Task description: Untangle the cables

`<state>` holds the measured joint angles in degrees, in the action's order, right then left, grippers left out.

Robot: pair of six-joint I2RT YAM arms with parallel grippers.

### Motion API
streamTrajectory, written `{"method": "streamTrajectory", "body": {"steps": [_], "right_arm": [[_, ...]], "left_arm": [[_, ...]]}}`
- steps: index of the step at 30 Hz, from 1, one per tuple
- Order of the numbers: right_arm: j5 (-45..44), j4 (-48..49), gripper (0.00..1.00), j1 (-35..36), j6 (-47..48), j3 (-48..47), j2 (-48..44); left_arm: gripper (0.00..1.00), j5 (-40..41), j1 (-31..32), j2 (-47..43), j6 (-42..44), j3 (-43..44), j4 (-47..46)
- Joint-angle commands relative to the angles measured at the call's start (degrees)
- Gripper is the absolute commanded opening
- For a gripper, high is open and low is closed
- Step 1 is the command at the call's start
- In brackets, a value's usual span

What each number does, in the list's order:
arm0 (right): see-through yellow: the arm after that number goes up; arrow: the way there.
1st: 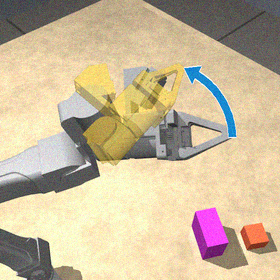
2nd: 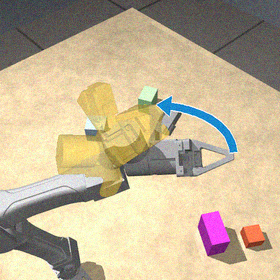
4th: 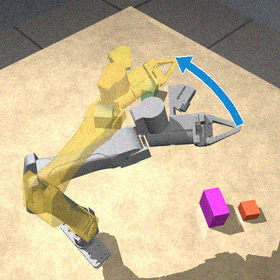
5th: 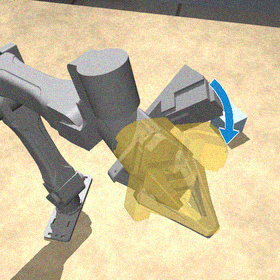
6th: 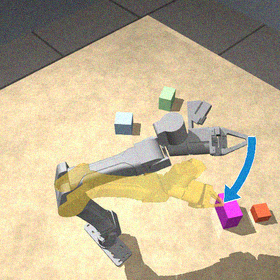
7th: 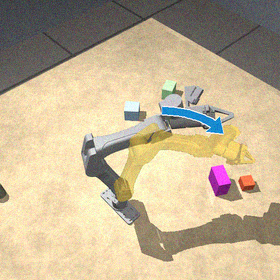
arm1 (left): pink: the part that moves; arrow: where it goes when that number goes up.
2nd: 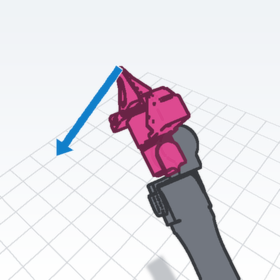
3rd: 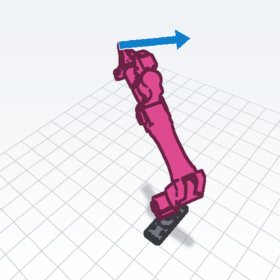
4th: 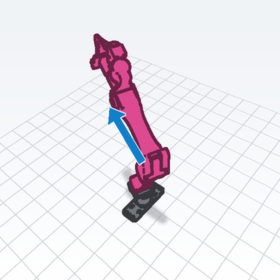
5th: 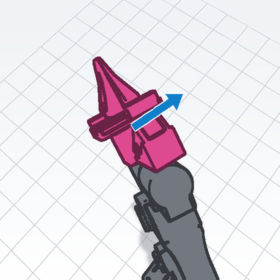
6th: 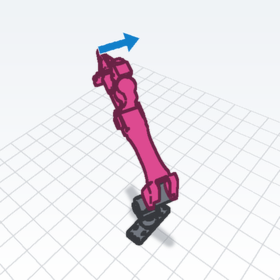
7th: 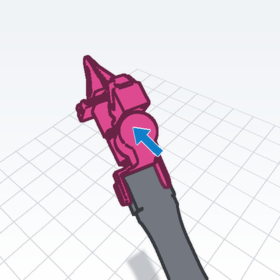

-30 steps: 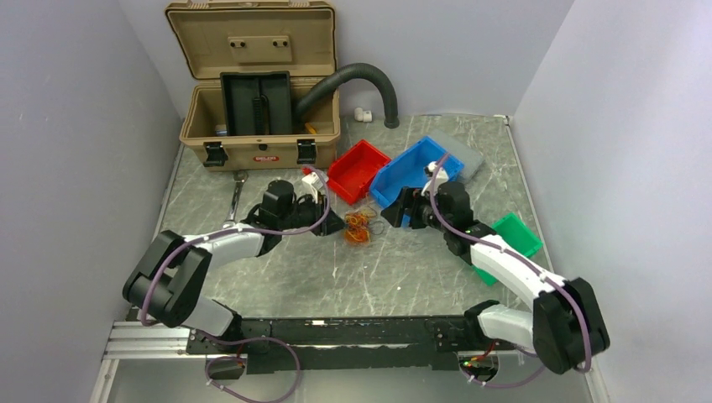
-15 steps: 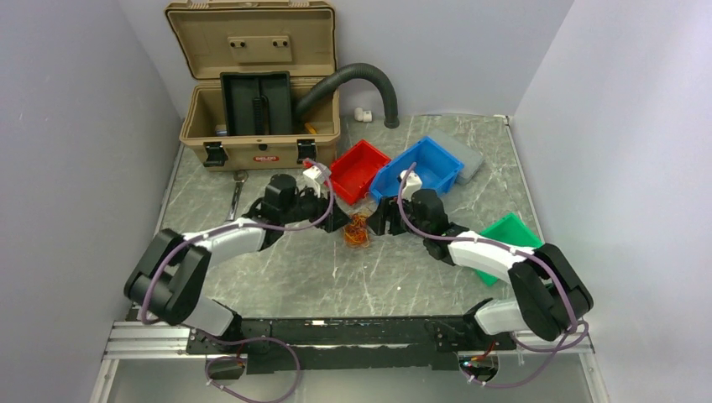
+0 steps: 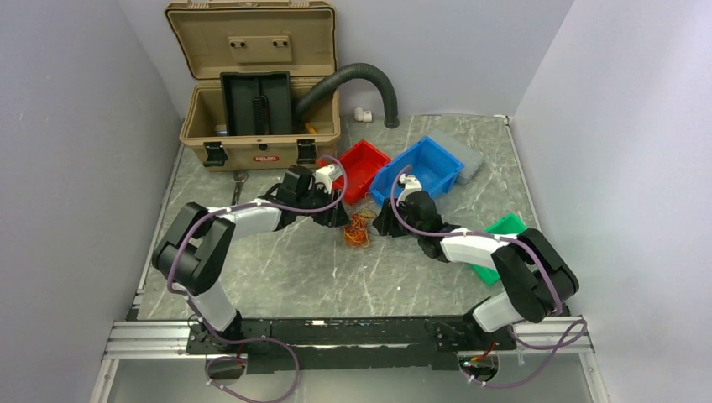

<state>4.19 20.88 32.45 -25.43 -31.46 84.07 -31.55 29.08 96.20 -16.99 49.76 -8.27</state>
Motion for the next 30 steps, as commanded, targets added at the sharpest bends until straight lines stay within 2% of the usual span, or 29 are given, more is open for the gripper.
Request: {"method": "streamTrajectory", "body": {"steps": [1,6,10,11,12,13,14,15,21,26,30], "right_arm": [[0.1,2.8,0.45,0.2,-0.9,-2.2,0.4],[0.4,3.8,0.38,0.1,-0.9,-1.2,-0.5],[2.5,3.6,0.34,0.2,-1.6,-1.9,1.0],[2.9,3.1,0.31,0.2,-1.8,-2.5,1.6],[3.4,2.7,0.23,0.2,-1.9,-3.0,2.2],[3.9,2.3,0.15,0.2,-1.9,-3.6,2.5],[4.2,2.2,0.04,0.2,-2.0,-3.9,2.8],[3.8,2.1,0.0,0.3,-2.1,-3.9,2.8],[-6.7,0.6,0.0,0.2,-3.4,-1.7,-1.8],[-19.0,-0.9,0.0,0.2,-6.2,2.6,-10.2],[-26.6,-2.8,0.0,0.2,-7.8,5.2,-16.5]], "left_arm": [[0.47,-3.1,0.2,1.2,0.6,2.3,0.1],[0.39,-4.4,0.2,2.4,-0.1,3.0,-0.4],[0.22,-4.4,0.2,2.5,-0.1,3.2,-0.3],[0.13,-4.2,0.2,2.4,0.0,3.2,-0.1],[0.03,-4.2,0.2,2.2,0.1,3.3,0.2],[0.0,-3.8,0.1,1.9,0.2,3.4,0.5],[0.0,-3.4,0.2,1.4,0.4,3.3,0.8],[0.0,-2.7,0.2,0.8,0.7,2.9,0.7],[0.0,4.2,-1.4,-4.3,0.0,-0.2,0.7],[0.0,6.1,-6.8,-10.9,-4.7,-7.2,-5.5],[0.0,7.9,-10.2,-17.3,-6.2,-11.2,-6.5]]}}
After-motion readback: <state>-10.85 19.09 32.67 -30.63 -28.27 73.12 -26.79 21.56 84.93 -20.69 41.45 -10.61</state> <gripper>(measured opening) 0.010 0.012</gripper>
